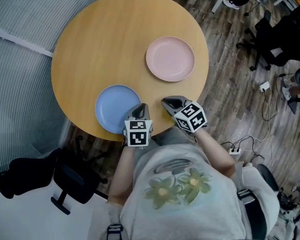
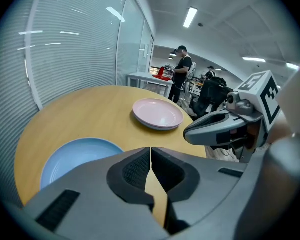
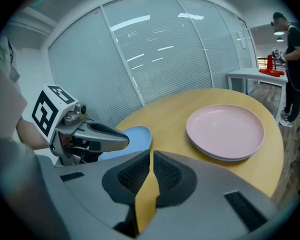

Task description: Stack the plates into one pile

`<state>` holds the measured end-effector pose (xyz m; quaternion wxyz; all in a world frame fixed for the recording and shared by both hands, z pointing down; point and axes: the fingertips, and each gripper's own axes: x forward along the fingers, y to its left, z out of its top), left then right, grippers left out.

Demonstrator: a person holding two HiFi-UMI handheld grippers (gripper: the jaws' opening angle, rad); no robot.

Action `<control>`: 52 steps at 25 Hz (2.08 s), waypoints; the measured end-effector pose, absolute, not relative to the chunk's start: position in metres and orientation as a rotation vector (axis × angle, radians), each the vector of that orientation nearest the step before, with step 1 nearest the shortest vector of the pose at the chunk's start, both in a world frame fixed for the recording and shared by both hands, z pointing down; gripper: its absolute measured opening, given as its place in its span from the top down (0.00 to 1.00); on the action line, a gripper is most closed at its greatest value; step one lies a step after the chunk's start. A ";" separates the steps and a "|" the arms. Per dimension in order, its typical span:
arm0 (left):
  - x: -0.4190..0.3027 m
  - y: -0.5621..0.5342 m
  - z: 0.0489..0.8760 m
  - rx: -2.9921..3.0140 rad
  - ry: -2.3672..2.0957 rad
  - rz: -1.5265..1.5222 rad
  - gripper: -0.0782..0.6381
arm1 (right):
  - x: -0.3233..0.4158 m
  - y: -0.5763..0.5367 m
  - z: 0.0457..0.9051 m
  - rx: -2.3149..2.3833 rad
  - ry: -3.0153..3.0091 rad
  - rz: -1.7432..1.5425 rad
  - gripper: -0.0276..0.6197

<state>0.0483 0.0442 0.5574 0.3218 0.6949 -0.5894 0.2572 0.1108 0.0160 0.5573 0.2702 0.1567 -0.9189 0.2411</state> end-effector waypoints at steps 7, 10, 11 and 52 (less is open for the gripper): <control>-0.017 0.089 0.567 1.661 -1.694 0.662 0.85 | 0.050 0.047 0.561 0.269 -2.468 0.576 0.88; -0.046 0.110 0.563 1.576 -1.753 0.634 0.85 | 0.032 0.054 0.560 0.252 -2.456 0.544 0.88; -0.055 0.117 0.561 1.549 -1.767 0.619 0.85 | 0.026 0.055 0.560 0.247 -2.453 0.536 0.87; -0.239 0.173 0.666 1.220 -1.657 0.746 0.69 | -0.050 0.062 0.667 0.434 -2.024 0.695 0.65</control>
